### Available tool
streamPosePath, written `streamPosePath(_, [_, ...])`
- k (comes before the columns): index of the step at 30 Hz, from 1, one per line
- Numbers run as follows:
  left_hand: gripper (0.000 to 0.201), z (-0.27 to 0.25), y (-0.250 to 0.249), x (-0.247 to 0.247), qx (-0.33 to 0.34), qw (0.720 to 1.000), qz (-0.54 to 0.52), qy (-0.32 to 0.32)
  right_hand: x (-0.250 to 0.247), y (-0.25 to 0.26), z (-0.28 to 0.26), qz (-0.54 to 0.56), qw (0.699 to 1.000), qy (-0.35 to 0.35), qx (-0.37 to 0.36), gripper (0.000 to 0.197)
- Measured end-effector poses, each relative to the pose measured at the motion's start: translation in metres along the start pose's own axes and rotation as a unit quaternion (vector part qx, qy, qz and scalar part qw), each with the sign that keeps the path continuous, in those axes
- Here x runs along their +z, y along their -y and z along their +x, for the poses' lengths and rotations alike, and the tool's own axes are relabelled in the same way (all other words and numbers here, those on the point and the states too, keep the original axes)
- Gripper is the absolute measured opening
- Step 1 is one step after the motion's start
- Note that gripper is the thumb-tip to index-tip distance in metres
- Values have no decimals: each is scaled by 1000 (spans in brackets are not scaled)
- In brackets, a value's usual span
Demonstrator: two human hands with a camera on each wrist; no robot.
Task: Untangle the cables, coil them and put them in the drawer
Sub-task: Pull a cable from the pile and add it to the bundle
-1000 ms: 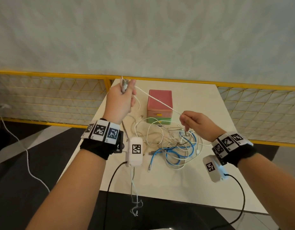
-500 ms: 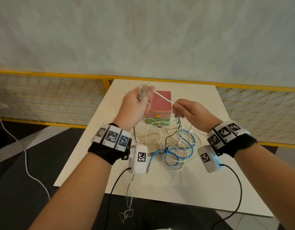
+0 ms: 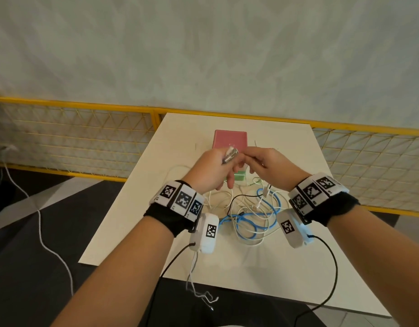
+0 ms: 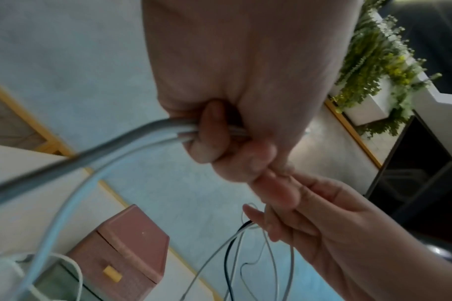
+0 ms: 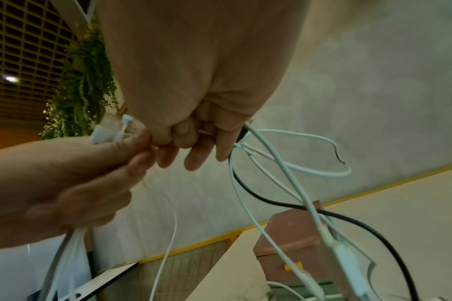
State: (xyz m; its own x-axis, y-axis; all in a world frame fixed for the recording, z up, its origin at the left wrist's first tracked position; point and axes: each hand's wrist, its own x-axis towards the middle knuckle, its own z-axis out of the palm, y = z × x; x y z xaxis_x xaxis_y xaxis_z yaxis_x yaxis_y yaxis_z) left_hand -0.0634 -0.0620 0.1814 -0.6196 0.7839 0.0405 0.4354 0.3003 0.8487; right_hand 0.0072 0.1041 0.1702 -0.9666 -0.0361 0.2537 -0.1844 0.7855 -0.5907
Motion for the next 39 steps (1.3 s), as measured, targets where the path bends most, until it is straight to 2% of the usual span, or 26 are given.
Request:
streamPosePath(2, [33, -2, -2, -3, 12, 1000, 6, -23, 1, -1, -2, 11, 1000, -10, -10, 21])
streamPosePath(4, [34, -2, -7, -10, 37, 995, 22, -90, 3, -6, -6, 34, 999, -22, 8, 23])
streamPosePath(7, [38, -1, -12, -22, 70, 977, -34, -199, 5, -19, -7, 43, 998, -24, 41, 25])
streamPosePath(10, [39, 2, -11, -25, 65, 964, -76, -248, 4, -26, -3, 48, 997, -12, 66, 20])
streamPosePath(12, [40, 4, -9, -24, 54, 963, -79, -253, 4, -28, 1, 28, 996, -18, 82, 16])
streamPosePath(15, [40, 5, -7, -26, 47, 967, -80, -237, 5, -34, 4, -26, 992, -40, 116, 35])
streamPosePath(18, [39, 5, -4, -28, 46, 968, -69, -237, 0, -31, 1, -35, 982, -73, 169, 25])
streamPosePath(21, [37, 3, -2, -31, 44, 964, -71, -251, -12, -22, -2, -84, 979, -14, 187, 18])
streamPosePath(24, [34, 2, -2, -29, 48, 968, -52, -243, -22, -13, -1, -103, 970, 65, 211, 21])
streamPosePath(26, [32, 2, -4, -26, 55, 970, -42, -232, -24, -12, 2, -110, 964, 85, 225, 25])
streamPosePath(29, [32, 1, -6, -26, 65, 967, -50, -243, -26, -17, 3, -103, 958, 41, 265, 28])
streamPosePath(31, [34, -1, -7, -30, 71, 959, -66, -266, -25, -26, 0, -128, 942, 12, 309, 31])
streamPosePath(35, [31, -1, -6, -44, 74, 937, -94, -328, -20, -50, -15, -172, 902, 37, 395, 27])
streamPosePath(37, [30, 0, -7, -50, 80, 932, -104, -337, -17, -60, -23, -191, 895, 32, 402, 29])
streamPosePath(39, [31, 1, -9, -51, 83, 937, -101, -323, -14, -62, -25, -204, 908, 9, 366, 38])
